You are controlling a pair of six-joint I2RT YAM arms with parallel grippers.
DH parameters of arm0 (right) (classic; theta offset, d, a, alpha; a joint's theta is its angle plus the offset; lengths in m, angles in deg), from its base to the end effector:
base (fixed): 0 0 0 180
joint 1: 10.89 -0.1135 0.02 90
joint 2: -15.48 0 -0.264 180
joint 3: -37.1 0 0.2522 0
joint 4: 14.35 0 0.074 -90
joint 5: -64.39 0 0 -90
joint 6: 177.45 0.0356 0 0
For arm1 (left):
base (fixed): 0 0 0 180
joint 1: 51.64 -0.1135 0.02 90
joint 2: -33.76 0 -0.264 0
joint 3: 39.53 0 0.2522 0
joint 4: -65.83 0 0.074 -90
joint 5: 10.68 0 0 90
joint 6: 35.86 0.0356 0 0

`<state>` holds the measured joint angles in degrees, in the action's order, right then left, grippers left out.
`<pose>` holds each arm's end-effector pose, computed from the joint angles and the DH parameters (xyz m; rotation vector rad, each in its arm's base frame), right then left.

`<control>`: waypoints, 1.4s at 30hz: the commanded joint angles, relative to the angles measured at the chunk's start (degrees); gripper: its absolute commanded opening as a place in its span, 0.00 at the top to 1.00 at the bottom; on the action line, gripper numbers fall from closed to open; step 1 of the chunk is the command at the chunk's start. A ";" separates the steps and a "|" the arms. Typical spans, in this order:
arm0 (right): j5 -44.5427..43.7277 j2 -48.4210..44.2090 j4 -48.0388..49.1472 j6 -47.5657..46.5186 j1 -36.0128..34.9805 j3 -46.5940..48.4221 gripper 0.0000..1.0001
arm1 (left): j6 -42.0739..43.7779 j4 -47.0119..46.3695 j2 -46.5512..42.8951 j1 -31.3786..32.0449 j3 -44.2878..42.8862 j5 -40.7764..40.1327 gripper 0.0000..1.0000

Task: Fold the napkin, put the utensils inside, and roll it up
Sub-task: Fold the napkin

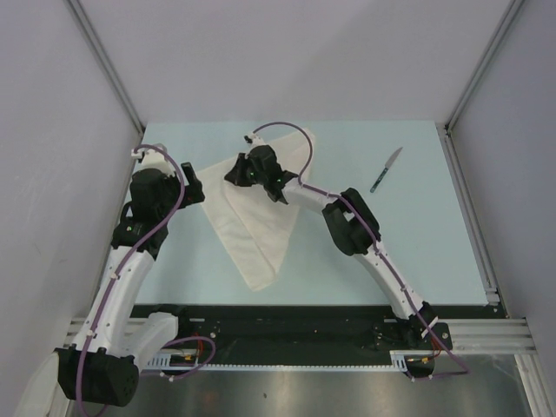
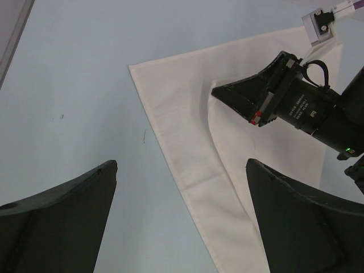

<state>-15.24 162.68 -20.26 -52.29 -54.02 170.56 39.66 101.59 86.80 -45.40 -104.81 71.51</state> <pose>0.4259 0.4077 0.1599 -0.2747 2.0468 1.0620 0.2072 -0.0178 0.3343 -0.2302 1.9652 -0.1002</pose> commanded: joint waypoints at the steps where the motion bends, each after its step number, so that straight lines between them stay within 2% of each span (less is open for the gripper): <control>1: 0.53 3.18 10.85 4.13 -1.25 4.75 1.00 | 0.24 -1.43 -0.39 -0.62 0.02 -0.27 0.00; 8: 2.29 8.80 16.91 8.43 -2.48 10.20 1.00 | 0.15 -1.43 -0.39 -0.70 0.02 -0.01 0.00; 16: -2.54 13.20 20.79 12.21 -4.33 15.03 1.00 | 0.07 -1.52 -0.04 -0.79 0.11 0.43 0.00; 29: -8.43 16.90 25.62 18.80 -4.76 17.41 1.00 | -0.02 -1.52 0.05 -0.79 0.11 0.61 0.00; 42: -10.37 21.38 32.13 18.81 -6.61 23.12 1.00 | 0.07 -1.61 0.14 -0.79 0.11 0.69 0.00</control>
<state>-23.92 182.87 5.97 -33.45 -59.55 189.21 39.64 101.54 87.00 -45.69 -104.71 71.97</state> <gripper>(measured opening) 0.021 0.996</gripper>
